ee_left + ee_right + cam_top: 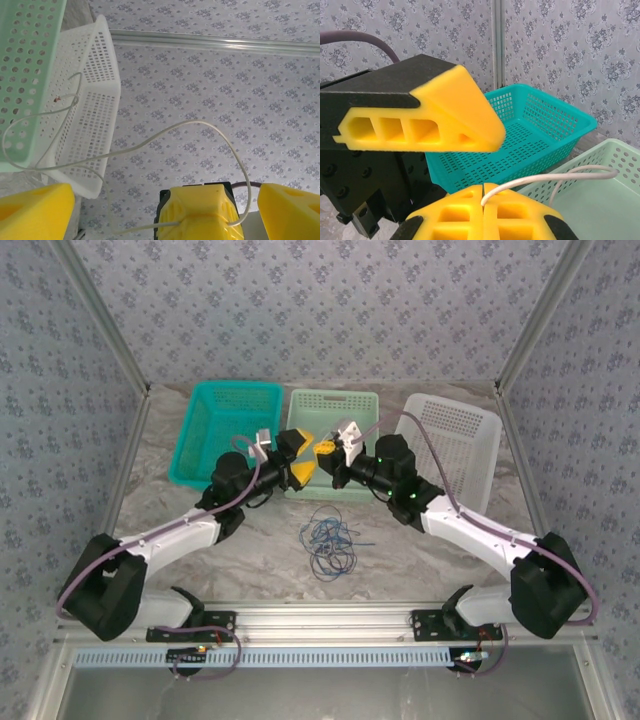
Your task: Untangle the cables
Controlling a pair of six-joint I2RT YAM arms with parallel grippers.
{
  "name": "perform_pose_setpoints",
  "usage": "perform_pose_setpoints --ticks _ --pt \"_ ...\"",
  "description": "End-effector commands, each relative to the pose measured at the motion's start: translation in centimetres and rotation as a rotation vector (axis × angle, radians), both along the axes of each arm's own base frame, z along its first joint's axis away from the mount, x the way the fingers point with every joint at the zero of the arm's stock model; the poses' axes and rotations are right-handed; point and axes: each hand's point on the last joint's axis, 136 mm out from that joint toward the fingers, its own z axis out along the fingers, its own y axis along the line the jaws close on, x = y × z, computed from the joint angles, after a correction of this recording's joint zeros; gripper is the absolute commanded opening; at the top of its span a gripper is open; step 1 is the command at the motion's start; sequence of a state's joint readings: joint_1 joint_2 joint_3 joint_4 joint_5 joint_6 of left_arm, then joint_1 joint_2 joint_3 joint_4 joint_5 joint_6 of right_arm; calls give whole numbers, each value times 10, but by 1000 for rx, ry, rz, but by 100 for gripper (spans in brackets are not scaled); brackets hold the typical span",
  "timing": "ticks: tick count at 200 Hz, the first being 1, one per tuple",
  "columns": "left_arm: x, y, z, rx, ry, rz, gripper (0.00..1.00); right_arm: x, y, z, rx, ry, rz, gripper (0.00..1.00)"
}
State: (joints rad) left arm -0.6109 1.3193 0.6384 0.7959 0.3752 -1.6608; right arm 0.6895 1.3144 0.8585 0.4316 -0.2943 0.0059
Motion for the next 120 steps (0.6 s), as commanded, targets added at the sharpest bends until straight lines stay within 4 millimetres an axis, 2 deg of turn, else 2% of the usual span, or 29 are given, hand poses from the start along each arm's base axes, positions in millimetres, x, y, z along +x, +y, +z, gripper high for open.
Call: perform_pose_setpoints --ticks 1,35,79,120 --pt "3 -7 26 -86 -34 4 95 -4 -4 19 44 -79 -14 0" --pt "4 -20 25 -139 -4 -21 95 -6 -6 22 59 -107 -24 0" --pt "15 -25 18 -172 12 8 94 -17 -7 26 111 -87 2 0" --pt "26 -31 17 -210 6 20 88 -32 -6 15 145 -26 32 0"
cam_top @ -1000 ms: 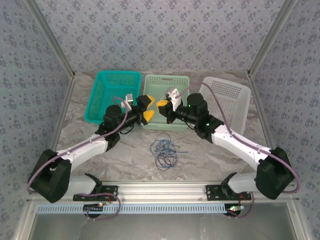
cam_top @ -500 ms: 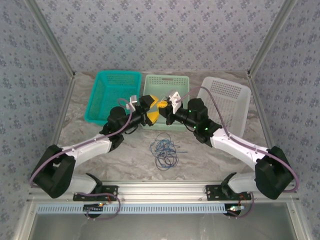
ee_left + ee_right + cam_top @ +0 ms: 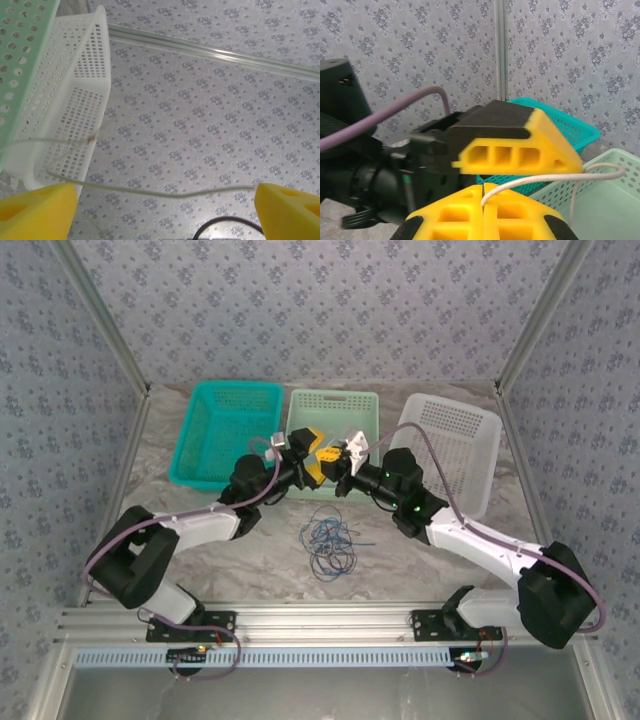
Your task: Untangle the cables
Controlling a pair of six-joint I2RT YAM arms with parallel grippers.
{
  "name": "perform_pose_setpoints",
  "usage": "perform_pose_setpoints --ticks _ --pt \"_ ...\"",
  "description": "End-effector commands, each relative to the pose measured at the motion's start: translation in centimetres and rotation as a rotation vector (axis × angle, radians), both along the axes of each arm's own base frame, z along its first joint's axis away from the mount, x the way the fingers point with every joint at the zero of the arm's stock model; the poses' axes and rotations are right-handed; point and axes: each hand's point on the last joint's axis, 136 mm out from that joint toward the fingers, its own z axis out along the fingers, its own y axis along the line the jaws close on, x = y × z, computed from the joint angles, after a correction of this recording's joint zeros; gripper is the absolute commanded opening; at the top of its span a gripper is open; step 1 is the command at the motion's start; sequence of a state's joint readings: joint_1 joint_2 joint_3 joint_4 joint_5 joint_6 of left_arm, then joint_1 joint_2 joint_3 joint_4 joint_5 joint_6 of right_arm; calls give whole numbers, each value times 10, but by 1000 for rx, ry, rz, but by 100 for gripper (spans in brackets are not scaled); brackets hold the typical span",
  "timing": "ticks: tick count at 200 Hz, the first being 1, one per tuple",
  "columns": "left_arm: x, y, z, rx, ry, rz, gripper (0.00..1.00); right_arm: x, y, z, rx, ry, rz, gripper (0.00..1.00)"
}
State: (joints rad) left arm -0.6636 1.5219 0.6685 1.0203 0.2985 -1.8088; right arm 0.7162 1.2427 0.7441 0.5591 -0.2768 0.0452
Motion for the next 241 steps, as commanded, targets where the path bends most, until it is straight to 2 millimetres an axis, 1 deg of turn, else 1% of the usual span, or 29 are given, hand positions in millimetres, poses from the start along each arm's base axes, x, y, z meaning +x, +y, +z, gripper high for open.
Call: perform_pose_setpoints --ticks 1,19,40,68,79,124,154,181,197,219,228,241 --pt "7 -4 34 -91 -77 12 88 -12 0 10 70 7 28 0" --pt "12 -8 35 -110 -77 14 82 -18 0 6 97 35 39 0" --pt "19 -7 32 -142 -67 36 73 -22 -2 1 107 63 38 0" --pt "24 -11 27 -131 -66 37 62 -29 -4 -1 123 95 57 0" --pt "29 -9 25 -130 -64 51 57 -33 -2 -3 119 116 78 0" --pt "36 -8 21 -103 -81 57 56 -46 7 -18 88 224 186 0" --pt "40 -2 21 -98 -95 75 53 -47 9 -30 79 313 228 0" --pt "42 0 23 -89 -113 79 40 -45 15 -40 43 406 263 0" --pt "44 4 24 -87 -121 87 33 -45 21 -51 4 467 286 0" --pt "49 13 27 -85 -139 106 23 -45 28 -55 0 503 324 0" --pt "51 18 27 -79 -145 120 16 -45 30 -56 -5 516 332 0" --pt "54 29 27 -62 -150 145 3 -45 32 -60 -20 536 339 0"
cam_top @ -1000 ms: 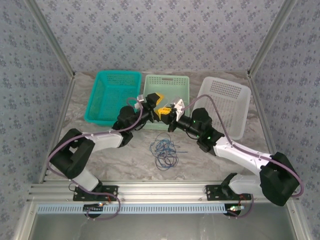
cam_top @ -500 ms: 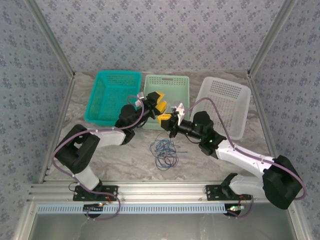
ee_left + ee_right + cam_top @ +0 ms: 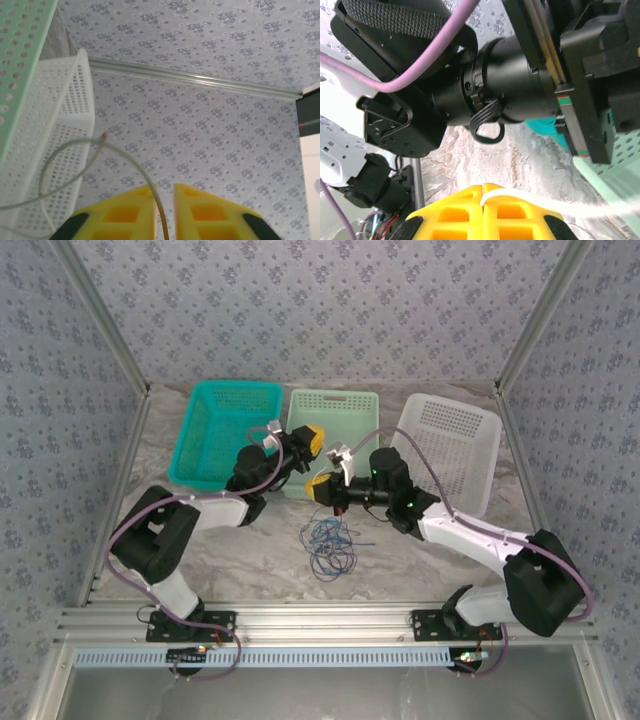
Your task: Untangle the cables
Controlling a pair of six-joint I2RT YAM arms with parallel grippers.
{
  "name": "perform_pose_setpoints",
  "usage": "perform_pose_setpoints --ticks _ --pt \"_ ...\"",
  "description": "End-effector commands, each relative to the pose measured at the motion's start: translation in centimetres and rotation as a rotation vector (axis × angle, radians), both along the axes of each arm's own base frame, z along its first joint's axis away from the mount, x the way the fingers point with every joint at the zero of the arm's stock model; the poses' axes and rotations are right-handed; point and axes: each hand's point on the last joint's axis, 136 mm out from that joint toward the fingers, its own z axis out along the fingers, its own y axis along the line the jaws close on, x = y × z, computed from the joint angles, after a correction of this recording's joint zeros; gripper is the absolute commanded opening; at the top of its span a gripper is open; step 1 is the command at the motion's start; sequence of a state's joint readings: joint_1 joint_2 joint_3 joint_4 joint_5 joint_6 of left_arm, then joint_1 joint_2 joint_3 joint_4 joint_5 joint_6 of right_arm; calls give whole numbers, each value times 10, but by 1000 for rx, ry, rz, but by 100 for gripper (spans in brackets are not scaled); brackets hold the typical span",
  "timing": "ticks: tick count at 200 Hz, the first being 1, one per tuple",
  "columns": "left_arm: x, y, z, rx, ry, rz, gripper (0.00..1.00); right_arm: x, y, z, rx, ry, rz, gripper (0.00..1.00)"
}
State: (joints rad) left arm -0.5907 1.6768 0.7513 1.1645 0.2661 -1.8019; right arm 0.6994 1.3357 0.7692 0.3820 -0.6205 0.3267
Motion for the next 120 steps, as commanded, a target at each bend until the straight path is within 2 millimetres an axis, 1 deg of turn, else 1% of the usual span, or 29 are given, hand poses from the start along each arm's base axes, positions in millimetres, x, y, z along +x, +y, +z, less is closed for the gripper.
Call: perform_pose_setpoints --ticks 1,4,29,67,96,120 --pt "5 17 26 -16 -89 42 2 -5 5 1 -12 62 57 0" --pt "6 21 27 -11 -95 50 0 -4 5 -1 -20 69 58 0" --pt "12 43 35 67 -124 91 0 -6 9 -8 -64 111 93 0" --pt "11 70 67 220 -224 134 0 -4 20 -11 -87 141 136 0" --pt "1 89 92 403 -310 164 0 -2 26 -17 -126 175 162 0" --pt "-13 95 111 558 -385 161 0 0 32 -17 -133 199 197 3"
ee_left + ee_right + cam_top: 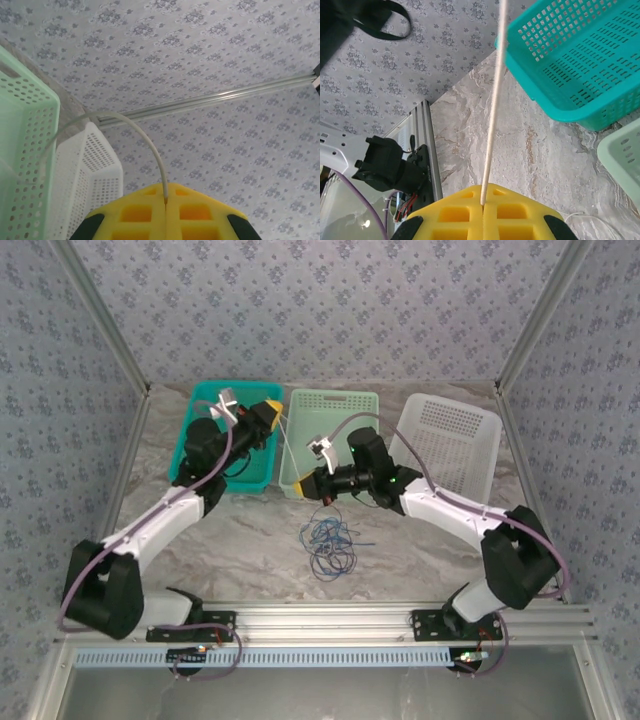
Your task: Untangle the cables
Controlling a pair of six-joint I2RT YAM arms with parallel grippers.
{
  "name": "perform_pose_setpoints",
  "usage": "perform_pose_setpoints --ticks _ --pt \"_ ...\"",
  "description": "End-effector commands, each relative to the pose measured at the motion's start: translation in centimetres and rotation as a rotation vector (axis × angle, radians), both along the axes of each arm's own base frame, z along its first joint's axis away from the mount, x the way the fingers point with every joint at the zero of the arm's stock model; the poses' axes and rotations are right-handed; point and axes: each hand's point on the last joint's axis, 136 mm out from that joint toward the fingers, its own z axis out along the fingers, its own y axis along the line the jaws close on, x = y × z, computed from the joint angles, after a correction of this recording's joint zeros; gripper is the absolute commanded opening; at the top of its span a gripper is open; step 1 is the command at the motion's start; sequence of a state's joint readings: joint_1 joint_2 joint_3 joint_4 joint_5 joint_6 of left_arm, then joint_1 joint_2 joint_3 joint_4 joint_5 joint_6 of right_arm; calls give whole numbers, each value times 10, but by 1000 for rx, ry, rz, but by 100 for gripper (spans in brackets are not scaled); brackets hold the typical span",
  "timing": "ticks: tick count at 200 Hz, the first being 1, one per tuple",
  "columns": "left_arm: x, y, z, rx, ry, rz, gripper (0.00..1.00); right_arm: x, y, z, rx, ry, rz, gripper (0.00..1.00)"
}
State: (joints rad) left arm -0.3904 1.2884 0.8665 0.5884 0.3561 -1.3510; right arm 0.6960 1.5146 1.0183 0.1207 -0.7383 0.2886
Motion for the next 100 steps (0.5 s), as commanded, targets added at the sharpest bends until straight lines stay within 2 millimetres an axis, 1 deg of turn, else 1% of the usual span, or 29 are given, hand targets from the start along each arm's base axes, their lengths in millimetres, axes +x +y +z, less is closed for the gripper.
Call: perform_pose_setpoints --ticks 1,27,50,62,71,89,100 --pt "-14 9 24 217 -109 12 0 -11 5 -8 -34 64 81 3" --pt "-24 26 38 304 -165 59 0 -10 9 -12 -49 73 104 5" --pt "-27 42 43 349 -188 105 0 -10 11 -18 -49 100 115 6" --pt "-28 48 45 380 -205 124 0 -9 13 -18 -38 110 116 9" --pt "-28 52 47 402 -217 140 0 -6 17 -15 -20 112 111 15" --pt "-26 57 55 445 -252 163 0 -2 28 -7 12 107 119 18" --pt "-25 61 63 470 -270 176 0 1 36 3 31 95 123 18"
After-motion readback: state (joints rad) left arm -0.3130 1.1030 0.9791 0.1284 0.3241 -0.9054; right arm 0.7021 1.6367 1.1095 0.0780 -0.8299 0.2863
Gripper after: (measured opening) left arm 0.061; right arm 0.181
